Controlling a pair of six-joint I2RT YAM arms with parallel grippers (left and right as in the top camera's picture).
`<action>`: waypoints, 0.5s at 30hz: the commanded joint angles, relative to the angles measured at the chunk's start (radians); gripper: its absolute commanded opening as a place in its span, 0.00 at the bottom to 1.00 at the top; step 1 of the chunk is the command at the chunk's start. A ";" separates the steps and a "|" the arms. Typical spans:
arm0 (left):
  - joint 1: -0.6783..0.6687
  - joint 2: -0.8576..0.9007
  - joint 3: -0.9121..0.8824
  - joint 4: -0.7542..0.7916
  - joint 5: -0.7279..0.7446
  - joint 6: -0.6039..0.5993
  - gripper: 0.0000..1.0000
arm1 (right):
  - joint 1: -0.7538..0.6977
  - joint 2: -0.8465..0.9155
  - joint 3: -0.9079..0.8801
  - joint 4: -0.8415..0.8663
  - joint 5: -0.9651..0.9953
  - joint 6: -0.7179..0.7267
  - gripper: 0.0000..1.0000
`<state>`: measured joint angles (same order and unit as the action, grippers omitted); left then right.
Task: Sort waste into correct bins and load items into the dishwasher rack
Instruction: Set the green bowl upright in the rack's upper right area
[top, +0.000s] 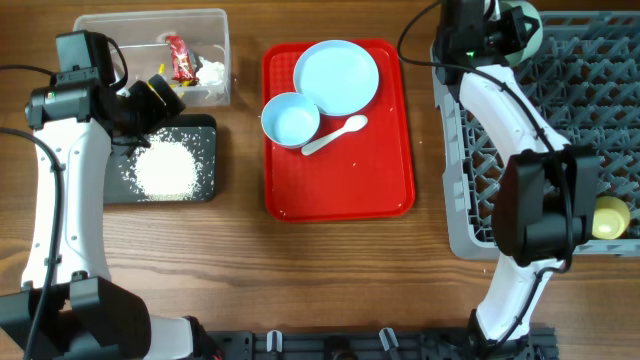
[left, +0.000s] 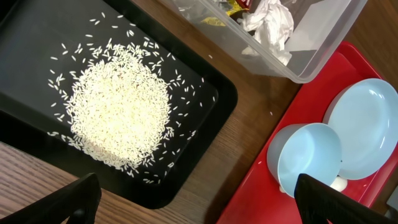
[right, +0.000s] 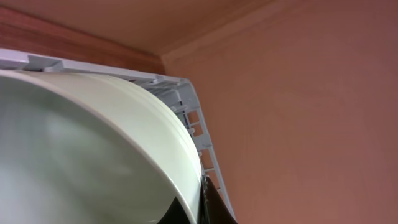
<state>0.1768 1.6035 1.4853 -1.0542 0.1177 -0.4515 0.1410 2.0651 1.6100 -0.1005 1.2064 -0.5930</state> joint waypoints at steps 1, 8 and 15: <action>-0.003 -0.006 0.009 0.002 0.005 -0.009 1.00 | 0.002 0.055 0.004 0.002 0.027 -0.006 0.04; -0.003 -0.006 0.009 0.002 0.005 -0.009 1.00 | 0.001 0.106 0.004 0.000 0.023 -0.005 0.04; -0.003 -0.006 0.009 0.002 0.005 -0.009 1.00 | 0.004 0.106 0.004 -0.019 0.022 -0.006 0.04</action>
<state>0.1768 1.6035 1.4853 -1.0542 0.1181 -0.4519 0.1429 2.1414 1.6100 -0.0982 1.2137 -0.5938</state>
